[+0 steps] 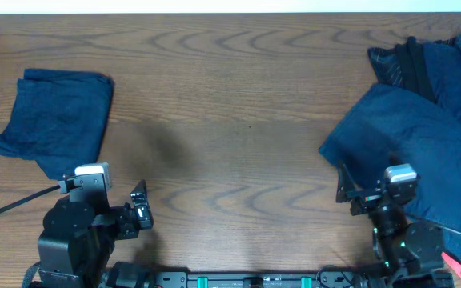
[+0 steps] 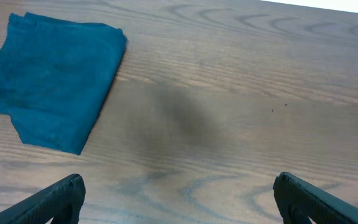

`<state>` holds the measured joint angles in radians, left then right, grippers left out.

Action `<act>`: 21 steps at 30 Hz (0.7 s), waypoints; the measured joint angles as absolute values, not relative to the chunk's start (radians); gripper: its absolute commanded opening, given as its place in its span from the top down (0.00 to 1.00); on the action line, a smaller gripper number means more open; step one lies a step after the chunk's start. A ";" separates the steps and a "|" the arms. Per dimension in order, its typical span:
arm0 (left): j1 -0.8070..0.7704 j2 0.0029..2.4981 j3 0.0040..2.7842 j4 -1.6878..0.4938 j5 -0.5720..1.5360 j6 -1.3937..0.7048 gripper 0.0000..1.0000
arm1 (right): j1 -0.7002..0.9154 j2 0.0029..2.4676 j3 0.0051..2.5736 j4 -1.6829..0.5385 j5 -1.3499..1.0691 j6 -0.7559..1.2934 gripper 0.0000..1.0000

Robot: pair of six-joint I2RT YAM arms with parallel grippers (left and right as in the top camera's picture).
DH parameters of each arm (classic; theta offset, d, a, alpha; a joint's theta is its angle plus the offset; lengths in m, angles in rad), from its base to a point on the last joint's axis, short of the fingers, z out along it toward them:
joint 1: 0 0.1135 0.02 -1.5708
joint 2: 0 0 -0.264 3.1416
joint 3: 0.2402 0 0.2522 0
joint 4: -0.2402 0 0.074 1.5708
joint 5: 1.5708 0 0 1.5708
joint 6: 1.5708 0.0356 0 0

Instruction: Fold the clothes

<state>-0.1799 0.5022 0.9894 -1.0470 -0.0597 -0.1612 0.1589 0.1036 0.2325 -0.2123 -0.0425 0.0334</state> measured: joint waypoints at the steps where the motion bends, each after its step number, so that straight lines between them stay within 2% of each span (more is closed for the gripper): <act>1: -0.180 0.502 0.989 -1.047 -0.060 -0.161 0.02 | 0.167 0.083 0.207 -0.197 -0.046 0.034 0.01; 11: -0.179 0.502 0.989 -1.047 -0.060 -0.161 0.02 | 0.202 0.012 0.020 -0.002 -0.055 0.038 0.01; 21: -0.179 0.502 0.989 -1.047 -0.060 -0.161 0.02 | 0.165 0.012 0.007 -0.067 -0.054 0.013 0.01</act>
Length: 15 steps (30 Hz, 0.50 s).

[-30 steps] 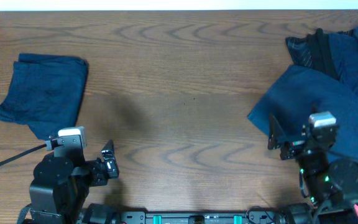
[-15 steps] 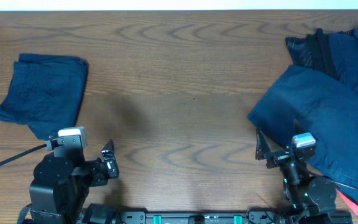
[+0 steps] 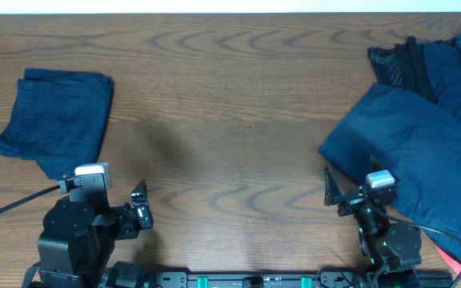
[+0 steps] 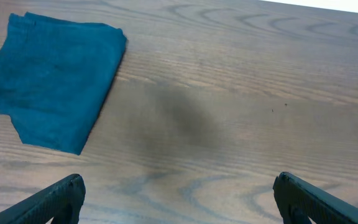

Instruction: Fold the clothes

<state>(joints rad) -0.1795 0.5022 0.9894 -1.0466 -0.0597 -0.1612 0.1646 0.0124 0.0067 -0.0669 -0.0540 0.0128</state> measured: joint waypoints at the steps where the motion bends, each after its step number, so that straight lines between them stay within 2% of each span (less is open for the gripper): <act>1: -0.179 0.502 0.989 -1.047 -0.060 -0.161 0.02 | 0.149 0.012 0.007 -0.067 -0.054 0.011 0.01; 8: -0.180 0.502 0.989 -1.047 -0.060 -0.161 0.02 | 0.041 0.012 0.007 -0.068 -0.043 0.010 0.01; 15: -0.180 0.502 0.989 -1.047 -0.060 -0.161 0.02 | 0.023 0.012 0.007 -0.072 -0.017 -0.025 0.01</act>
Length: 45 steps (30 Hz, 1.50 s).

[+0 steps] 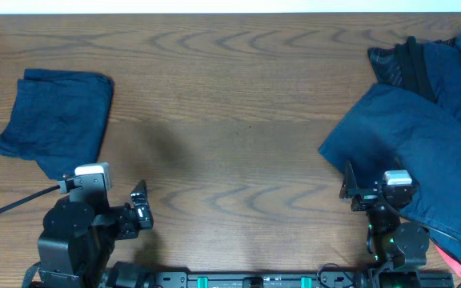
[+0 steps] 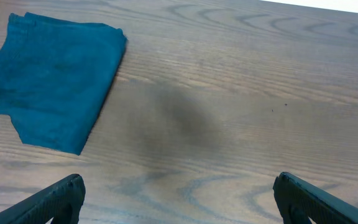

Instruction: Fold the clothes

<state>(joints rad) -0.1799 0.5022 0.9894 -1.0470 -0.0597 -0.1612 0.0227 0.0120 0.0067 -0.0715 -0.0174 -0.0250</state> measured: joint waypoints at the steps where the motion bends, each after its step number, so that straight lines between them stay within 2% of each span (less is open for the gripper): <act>1: -0.179 0.502 0.989 -1.047 -0.060 -0.161 0.02 | 0.023 0.012 0.007 -0.071 -0.018 -0.029 0.01; 39: -0.178 0.502 0.989 -1.053 -0.047 -0.161 0.02 | 0.023 0.012 0.007 -0.070 -0.019 -0.025 0.01; 45: -0.069 0.502 0.982 -1.057 -0.002 -0.161 0.02 | 0.023 0.012 0.007 -0.070 -0.019 -0.022 0.01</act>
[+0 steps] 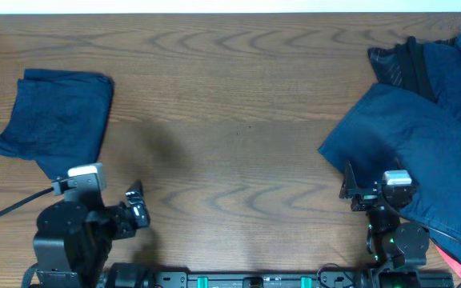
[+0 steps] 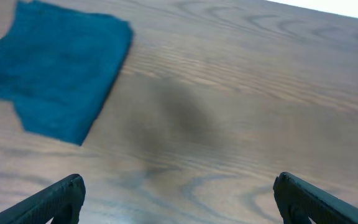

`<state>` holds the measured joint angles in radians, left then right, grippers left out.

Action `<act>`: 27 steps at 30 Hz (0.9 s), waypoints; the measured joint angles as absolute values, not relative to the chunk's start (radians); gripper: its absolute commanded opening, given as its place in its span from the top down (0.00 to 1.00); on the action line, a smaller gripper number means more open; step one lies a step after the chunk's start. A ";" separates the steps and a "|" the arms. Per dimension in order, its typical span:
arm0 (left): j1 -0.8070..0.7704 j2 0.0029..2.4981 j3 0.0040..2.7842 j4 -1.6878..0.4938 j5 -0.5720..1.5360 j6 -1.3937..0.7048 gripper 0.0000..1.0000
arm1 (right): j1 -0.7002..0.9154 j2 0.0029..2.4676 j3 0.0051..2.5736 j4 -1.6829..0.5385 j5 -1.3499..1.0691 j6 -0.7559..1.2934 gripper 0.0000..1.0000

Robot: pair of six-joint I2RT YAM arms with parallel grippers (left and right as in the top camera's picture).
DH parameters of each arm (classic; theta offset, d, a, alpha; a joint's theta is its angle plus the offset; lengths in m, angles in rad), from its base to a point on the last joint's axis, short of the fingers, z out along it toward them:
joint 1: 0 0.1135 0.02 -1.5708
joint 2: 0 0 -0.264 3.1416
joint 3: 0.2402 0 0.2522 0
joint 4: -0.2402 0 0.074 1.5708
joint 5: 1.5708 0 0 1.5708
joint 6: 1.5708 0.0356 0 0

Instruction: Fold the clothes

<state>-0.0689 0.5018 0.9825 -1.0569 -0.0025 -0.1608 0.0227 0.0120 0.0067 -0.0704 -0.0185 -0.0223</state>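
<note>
A folded dark blue garment [image 1: 54,120] lies at the table's left, and shows as a teal square [image 2: 61,93] in the blurred left wrist view. A heap of unfolded dark blue clothes [image 1: 422,136] covers the right side. My left gripper [image 1: 137,210] stands open near the front edge, right of and nearer than the folded piece. Its fingers [image 2: 67,193] are wide apart over bare wood, holding nothing. My right gripper [image 1: 349,190] sits at the near left edge of the heap and looks open and empty.
The wooden table [image 1: 230,120] stretches between the two lots of cloth. A black cable [image 1: 6,210] runs off to the left from the left arm. Something pink [image 1: 454,264] shows at the front right corner under the heap.
My left arm has shifted slightly left and toward the front edge, and its wrist view is now blurred with the folded garment sitting higher in it. The right arm and the clothes are unchanged.
Both grippers stood open near the front edge, with the folded garment at left and the heap at right. The right arm then stood further left, away from the heap, then back at its edge. The left arm kept still until its small shift now.
</note>
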 measured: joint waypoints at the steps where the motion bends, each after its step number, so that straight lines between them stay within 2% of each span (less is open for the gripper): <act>1: -0.038 0.500 0.969 -1.050 0.000 -0.160 0.02 | 0.023 0.012 0.007 -0.070 -0.019 -0.022 0.01; 6: 0.023 0.448 0.842 -0.968 0.002 -0.141 0.02 | 0.023 0.012 0.007 -0.071 -0.019 -0.019 0.01; 17: 0.030 0.184 0.435 -0.607 0.037 -0.088 0.02 | 0.023 0.012 0.007 -0.070 -0.019 -0.019 0.01; 27: 0.030 0.055 0.209 -0.268 0.110 0.009 0.02 | 0.023 0.012 0.007 -0.070 -0.019 -0.019 0.01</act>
